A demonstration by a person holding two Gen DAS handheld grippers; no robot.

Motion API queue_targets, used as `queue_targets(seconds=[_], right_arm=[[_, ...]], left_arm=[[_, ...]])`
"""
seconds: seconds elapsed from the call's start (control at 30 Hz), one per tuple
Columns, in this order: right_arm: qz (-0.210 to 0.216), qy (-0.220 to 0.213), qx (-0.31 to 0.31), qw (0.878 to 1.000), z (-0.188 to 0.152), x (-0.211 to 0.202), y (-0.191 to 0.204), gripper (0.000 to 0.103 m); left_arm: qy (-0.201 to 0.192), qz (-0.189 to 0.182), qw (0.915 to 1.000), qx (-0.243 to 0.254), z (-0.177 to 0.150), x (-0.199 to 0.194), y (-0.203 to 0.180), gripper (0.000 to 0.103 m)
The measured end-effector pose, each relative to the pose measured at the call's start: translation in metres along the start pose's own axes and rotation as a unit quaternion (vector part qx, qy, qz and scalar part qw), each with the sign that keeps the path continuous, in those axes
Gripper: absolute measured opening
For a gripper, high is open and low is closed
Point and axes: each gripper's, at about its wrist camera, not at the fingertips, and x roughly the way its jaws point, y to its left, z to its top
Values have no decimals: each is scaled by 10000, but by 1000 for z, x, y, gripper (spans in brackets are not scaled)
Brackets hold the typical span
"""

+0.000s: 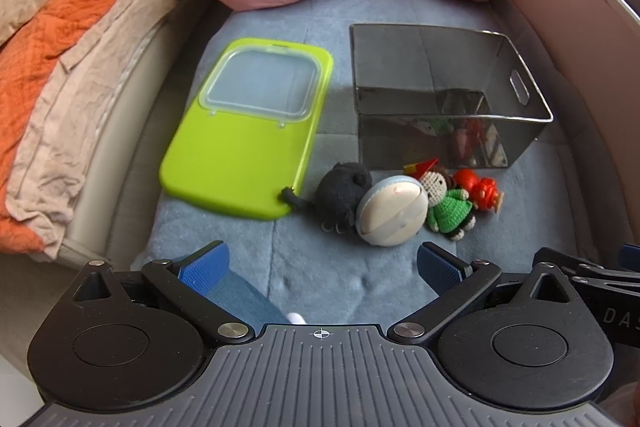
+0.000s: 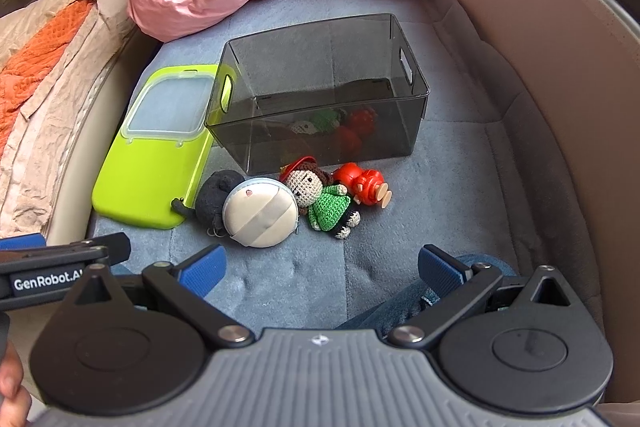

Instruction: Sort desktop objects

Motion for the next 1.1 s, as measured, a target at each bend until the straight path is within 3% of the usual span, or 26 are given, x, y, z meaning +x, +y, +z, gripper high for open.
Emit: queue_targets(seconds=[0.47,0.53,0.63,0.7,0.73,0.8,0.83,0.93,1.1], right_arm=[[36,-90,121,9999,3,8,-12,103],[23,-509,230,9984,4,8,-23,103],[-6,-1582,487,9862,-2,10,-48,103],[277,-2232,564,9727,-11,19,-69,103],[494,-2320,635,9694,-11,28,-80,103],[874,-2031,744,9724,-6,52,-98,103],[961,-1659,714,9788,1,67,-104,103],[901,-911,475,9906,17,106,-105,94],[1656,-267,-474,9847,37,147,-61,88]], left_arm=[[-18,112,9999,66,3,21,-1,103],[12,203,9998,18,4,42,1,103],[18,168,9998,-106,2,80,6,103],[80,53,9997,-221,-2,106,12,103],[142,-36,9995,-287,-4,118,15,103],[312,-305,9979,-476,-8,137,22,103],[388,-444,9966,-583,-9,142,25,103],[404,-748,9935,-760,-9,149,31,103],[297,-37,9995,110,-2,159,19,103]])
